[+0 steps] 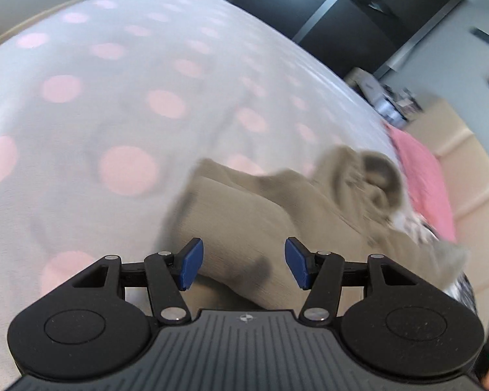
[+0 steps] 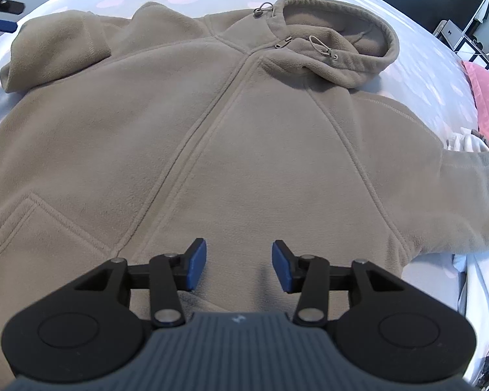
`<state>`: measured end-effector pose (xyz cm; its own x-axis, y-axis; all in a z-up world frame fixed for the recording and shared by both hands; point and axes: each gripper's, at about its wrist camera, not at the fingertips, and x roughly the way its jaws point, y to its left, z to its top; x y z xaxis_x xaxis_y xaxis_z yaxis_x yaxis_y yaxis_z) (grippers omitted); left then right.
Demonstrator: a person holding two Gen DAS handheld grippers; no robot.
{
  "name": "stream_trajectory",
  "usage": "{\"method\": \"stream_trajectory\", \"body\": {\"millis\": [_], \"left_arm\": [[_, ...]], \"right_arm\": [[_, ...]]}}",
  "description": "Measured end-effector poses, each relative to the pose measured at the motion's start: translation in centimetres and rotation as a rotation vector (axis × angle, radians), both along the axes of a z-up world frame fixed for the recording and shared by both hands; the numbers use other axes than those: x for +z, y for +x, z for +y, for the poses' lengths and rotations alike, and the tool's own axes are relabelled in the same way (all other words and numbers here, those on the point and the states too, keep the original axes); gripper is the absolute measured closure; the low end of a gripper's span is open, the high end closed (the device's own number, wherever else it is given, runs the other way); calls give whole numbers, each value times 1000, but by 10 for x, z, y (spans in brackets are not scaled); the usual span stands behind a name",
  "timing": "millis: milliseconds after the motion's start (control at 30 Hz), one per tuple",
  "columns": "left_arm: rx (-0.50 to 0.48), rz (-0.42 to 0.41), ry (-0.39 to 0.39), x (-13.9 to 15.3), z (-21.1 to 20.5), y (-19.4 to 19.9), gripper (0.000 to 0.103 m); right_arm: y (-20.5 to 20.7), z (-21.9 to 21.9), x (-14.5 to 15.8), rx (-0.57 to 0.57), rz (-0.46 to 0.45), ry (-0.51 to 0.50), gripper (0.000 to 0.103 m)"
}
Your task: Fold clothes
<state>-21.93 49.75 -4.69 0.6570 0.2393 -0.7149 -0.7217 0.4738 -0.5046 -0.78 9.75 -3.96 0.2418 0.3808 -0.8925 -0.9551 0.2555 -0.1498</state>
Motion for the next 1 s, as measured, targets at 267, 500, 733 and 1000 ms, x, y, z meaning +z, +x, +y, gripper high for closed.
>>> {"method": "stream_trajectory", "body": {"millis": [267,500,733,1000], "left_arm": [[56,83,-120,-43,21,9,46],[4,194,-105,-57,5,27,47],[1,197,61,-14,-3,17,76],[134,187,329,58,-1,-23,85]], "right_arm": [[-1,1,-2,23,-8,-13,54],[-2,2,-4,31,-14,-21,54],[-2,1,-5,39,-46,-30,54],[-6,-1,-3,49,-60,-28,54]]}}
